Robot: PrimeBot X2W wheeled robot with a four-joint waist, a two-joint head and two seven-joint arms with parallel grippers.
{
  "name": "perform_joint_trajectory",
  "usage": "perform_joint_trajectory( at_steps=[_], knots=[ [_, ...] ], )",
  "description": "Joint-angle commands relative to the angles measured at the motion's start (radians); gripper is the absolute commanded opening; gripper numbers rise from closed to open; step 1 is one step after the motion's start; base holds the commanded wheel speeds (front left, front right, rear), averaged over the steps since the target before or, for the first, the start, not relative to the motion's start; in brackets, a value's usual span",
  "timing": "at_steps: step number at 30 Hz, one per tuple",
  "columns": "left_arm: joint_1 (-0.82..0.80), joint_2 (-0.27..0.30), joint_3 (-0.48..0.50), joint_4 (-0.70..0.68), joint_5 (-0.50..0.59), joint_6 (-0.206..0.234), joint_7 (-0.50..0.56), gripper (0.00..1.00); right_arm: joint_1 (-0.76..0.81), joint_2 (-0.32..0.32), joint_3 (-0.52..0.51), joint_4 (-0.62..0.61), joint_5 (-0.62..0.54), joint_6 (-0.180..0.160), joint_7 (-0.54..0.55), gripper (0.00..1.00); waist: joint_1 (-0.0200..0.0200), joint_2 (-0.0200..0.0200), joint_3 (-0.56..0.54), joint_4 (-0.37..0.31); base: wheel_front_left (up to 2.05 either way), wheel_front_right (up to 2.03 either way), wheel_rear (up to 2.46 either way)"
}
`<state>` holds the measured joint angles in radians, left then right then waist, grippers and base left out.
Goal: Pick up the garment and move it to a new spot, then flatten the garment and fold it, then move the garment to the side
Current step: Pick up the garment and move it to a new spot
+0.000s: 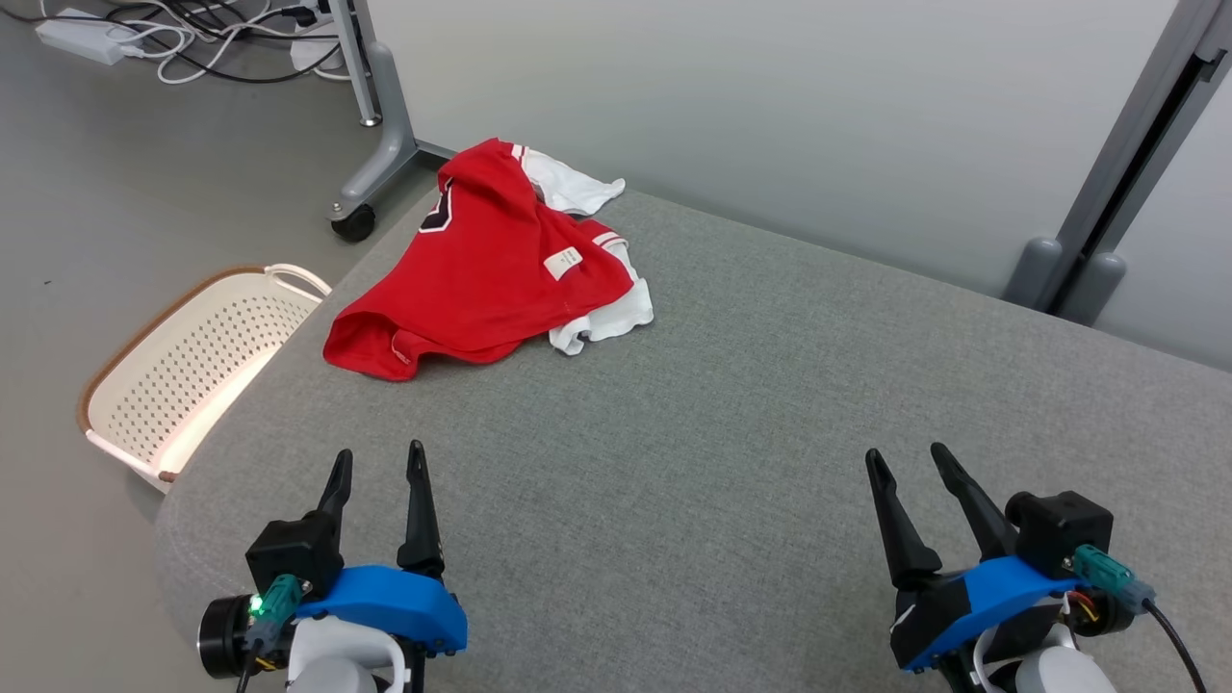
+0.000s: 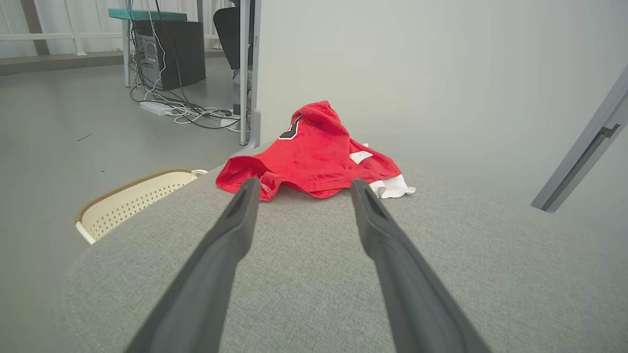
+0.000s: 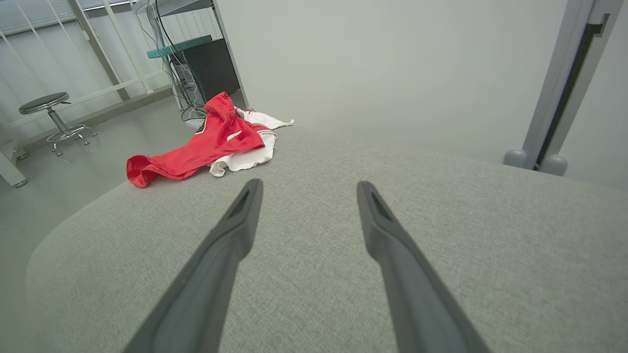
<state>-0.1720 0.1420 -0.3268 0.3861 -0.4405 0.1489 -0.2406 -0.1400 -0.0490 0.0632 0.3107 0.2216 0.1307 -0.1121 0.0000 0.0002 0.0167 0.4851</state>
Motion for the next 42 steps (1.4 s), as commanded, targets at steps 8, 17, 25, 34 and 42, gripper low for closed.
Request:
perform_joint_trajectory(
  at_steps=[8, 17, 25, 34, 42],
  knots=[
    [-0.026, 0.019, 0.025, -0.025, -0.019, 0.009, -0.006, 1.0, -0.023, -0.003, 0.002, -0.015, -0.003, 0.0, -0.001, 1.0, 0.0, -0.0002, 0.025, -0.035, 0.0, 0.0, 0.0],
    [-0.241, 0.19, 0.113, -0.128, 0.012, 0.002, 0.056, 1.0, -0.093, -0.004, -0.056, -0.121, -0.087, 0.0, 0.045, 1.0, 0.0, -0.0002, 0.148, -0.136, 0.0, 0.0, 0.0],
    [-0.557, 0.34, 0.199, -0.061, -0.024, -0.018, 0.251, 1.0, -0.18, -0.003, -0.1, -0.291, -0.165, 0.0, 0.114, 1.0, 0.0, -0.0002, 0.315, -0.253, 0.0, 0.0, 0.0],
    [-0.758, 0.411, 0.276, 0.177, -0.076, 0.041, 0.407, 1.0, -0.257, -0.003, -0.096, -0.457, -0.239, 0.0, 0.181, 1.0, 0.0, -0.0002, 0.531, -0.411, 0.0, 0.0, 0.0],
    [-0.77, 0.396, 0.304, 0.291, -0.113, 0.061, 0.397, 1.0, -0.265, -0.003, -0.108, -0.512, -0.255, 0.0, 0.196, 1.0, 0.0, -0.0002, 0.611, -0.463, 0.0, 0.0, 0.0]
  ],
)
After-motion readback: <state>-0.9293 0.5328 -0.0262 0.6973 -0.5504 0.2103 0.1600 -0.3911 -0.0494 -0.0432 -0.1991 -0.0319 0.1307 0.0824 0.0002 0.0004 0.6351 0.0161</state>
